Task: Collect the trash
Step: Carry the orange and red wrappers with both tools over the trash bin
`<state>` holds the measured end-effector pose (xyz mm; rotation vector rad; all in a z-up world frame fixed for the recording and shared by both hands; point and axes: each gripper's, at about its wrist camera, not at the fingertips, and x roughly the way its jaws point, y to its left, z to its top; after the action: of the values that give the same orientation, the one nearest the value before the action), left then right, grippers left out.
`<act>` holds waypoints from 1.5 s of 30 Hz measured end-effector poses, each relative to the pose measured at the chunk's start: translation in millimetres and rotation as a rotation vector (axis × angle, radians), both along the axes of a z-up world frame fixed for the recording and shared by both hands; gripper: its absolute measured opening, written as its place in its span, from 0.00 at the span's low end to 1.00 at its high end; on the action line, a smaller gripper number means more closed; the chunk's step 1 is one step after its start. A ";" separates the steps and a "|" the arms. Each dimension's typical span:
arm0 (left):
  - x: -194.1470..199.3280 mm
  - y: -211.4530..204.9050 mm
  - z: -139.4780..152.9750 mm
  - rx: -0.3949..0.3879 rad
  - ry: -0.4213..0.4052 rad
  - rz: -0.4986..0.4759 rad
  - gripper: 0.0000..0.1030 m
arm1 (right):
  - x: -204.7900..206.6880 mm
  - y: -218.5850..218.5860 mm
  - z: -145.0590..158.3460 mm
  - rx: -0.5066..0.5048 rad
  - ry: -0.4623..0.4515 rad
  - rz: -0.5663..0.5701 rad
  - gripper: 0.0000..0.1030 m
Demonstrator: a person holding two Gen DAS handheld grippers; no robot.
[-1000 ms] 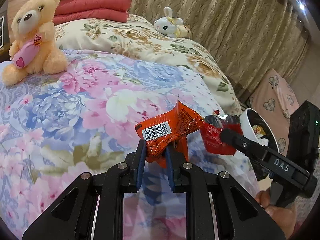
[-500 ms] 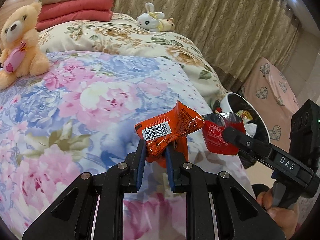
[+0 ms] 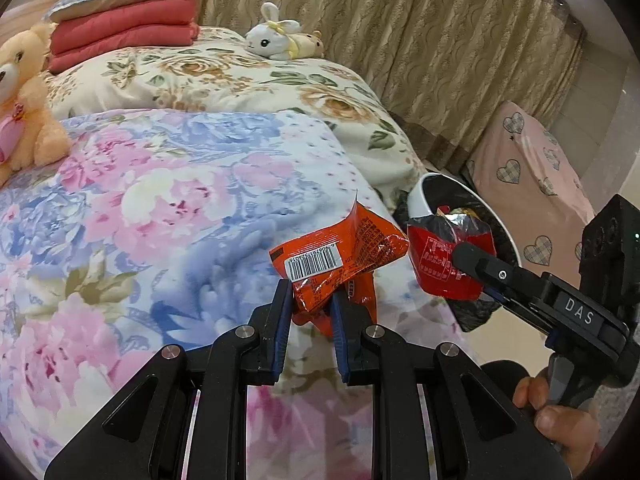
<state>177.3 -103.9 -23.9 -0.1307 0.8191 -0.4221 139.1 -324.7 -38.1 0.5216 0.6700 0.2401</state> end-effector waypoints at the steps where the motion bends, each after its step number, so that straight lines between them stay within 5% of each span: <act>1: -0.1 -3.6 0.4 -0.001 0.001 -0.011 0.17 | -1.1 -2.1 0.6 0.002 -0.002 -0.005 0.38; 45: 8.0 -125.3 30.4 0.018 -0.055 -0.248 0.17 | -29.6 -113.3 15.7 0.016 -0.038 -0.244 0.38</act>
<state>185.3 -229.2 6.5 -0.0002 0.7872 -0.6495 109.5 -438.1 -22.5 0.6074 0.5621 0.0262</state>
